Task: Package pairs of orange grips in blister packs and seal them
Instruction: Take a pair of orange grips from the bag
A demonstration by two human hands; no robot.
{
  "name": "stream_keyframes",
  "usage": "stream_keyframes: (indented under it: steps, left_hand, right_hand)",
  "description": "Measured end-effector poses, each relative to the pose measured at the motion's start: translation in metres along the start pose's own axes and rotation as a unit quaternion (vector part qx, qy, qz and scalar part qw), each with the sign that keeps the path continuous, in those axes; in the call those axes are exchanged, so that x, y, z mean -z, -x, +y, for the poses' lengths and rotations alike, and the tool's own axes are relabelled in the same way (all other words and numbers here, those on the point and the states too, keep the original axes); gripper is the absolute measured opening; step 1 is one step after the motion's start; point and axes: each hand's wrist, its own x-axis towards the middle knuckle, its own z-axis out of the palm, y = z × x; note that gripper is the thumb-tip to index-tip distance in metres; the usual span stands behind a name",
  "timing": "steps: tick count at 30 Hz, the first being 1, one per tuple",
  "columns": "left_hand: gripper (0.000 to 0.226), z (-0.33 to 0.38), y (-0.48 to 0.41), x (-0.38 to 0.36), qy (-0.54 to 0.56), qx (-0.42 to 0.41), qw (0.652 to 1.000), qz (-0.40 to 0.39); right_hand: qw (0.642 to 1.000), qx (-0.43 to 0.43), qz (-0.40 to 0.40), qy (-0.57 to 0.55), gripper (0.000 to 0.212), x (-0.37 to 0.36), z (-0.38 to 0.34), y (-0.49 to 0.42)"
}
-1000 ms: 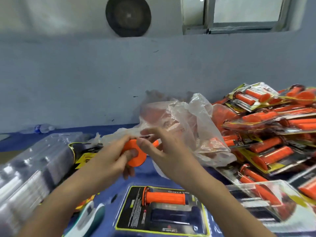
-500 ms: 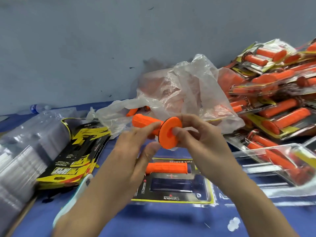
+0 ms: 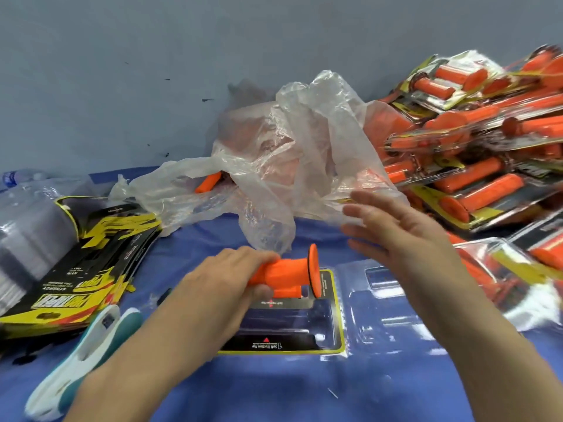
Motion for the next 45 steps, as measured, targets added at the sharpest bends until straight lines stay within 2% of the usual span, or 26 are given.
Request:
stream_keyframes:
  steps: [2,5,12,19,24,27,30,32,34,39,45]
  left_hand:
    - [0.039,-0.004,0.003,-0.006,-0.011,-0.001,0.999,-0.049]
    - [0.037,-0.003,0.006,-0.011,-0.021,0.000,0.997,-0.079]
    - [0.037,0.005,0.010,-0.023,-0.003,0.010,0.994,-0.112]
    - [0.037,0.004,0.012,-0.037,-0.012,-0.016,0.994,-0.108]
    - [0.040,-0.003,0.016,-0.039,0.012,-0.019,0.995,-0.096]
    - [0.046,-0.006,0.015,-0.029,0.054,-0.005,0.996,-0.066]
    - [0.033,-0.016,0.014,-0.018,0.058,0.042,0.997,0.039]
    - [0.022,-0.028,0.016,-0.012,0.049,0.110,0.986,0.115]
    - [0.020,-0.042,0.021,-0.011,0.034,0.191,0.969,0.151]
    - [0.021,-0.059,0.046,-0.020,0.020,0.321,0.941,0.108]
    - [0.023,-0.052,0.077,-0.020,0.022,0.363,0.927,0.090]
  right_hand:
    - [0.998,0.004,0.051,-0.029,0.021,0.008,-0.004,0.003]
    - [0.995,0.015,0.094,-0.034,0.023,0.010,-0.003,0.014]
    - [0.989,0.053,0.133,-0.038,0.029,0.004,0.004,0.053]
    - [0.957,-0.027,0.259,-0.130,0.042,-0.001,0.021,0.095]
    - [0.920,-0.099,0.329,-0.187,0.019,-0.020,0.035,0.108]
    - [0.914,-0.125,0.330,-0.198,0.019,-0.029,0.044,0.114]
    - [0.908,-0.127,0.350,-0.194,0.020,-0.034,0.041,0.113]
    - [0.896,-0.138,0.367,-0.206,0.017,-0.034,0.039,0.111]
    - [0.891,-0.160,0.362,-0.224,0.010,-0.035,0.041,0.111]
    - [0.887,-0.214,0.332,-0.241,0.028,-0.040,0.050,0.112]
    - [0.894,-0.197,0.332,-0.228,0.035,-0.037,0.052,0.108]
